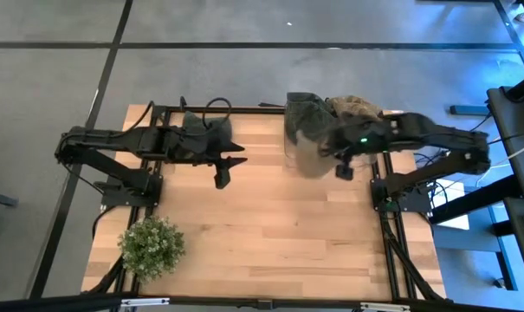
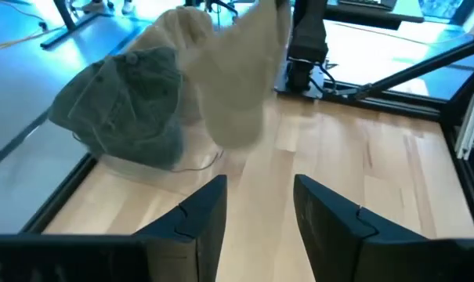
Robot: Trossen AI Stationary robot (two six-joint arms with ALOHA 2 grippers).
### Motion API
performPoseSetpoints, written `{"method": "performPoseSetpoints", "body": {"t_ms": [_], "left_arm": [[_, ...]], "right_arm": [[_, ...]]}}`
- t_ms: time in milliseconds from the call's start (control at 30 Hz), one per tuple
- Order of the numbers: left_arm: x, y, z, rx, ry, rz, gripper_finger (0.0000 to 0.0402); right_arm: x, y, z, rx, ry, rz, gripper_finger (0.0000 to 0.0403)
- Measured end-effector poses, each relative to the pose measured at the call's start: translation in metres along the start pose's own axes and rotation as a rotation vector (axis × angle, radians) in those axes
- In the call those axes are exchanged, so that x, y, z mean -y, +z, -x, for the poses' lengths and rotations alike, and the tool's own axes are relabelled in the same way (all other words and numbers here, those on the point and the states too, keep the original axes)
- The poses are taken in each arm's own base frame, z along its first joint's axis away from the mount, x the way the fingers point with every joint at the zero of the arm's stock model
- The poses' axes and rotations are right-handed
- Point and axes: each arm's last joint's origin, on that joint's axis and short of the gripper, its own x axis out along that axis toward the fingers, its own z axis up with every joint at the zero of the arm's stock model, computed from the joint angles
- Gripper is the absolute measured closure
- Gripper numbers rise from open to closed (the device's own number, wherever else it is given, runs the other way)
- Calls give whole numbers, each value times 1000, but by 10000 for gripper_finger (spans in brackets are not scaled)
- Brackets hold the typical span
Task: Pick & Place hat
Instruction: Put the brown cap into the right transparent bin
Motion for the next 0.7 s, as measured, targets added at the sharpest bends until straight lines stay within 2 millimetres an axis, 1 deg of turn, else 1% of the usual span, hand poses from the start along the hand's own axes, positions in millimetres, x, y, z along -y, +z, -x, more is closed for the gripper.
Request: {"method": "performPoseSetpoints", "body": {"t_ms": [233, 333, 433, 533, 700], "left_arm": [[1, -2, -8, -24, 8, -16, 257], [-1, -4, -12, -38, 19, -16, 257], [-3, -5, -16, -53, 33, -14, 257], [-5, -4, -20, -52, 43, -10, 257], [-7, -5, -25, -66, 56, -7, 257]], "right_arm": [[26, -30, 45, 40, -235, -99, 364], [34, -44, 58, 14, -314, -144, 364], [38, -54, 64, -25, -337, -175, 365], [41, -60, 66, -76, -372, -188, 364], [46, -60, 62, -120, -450, -187, 364]]}}
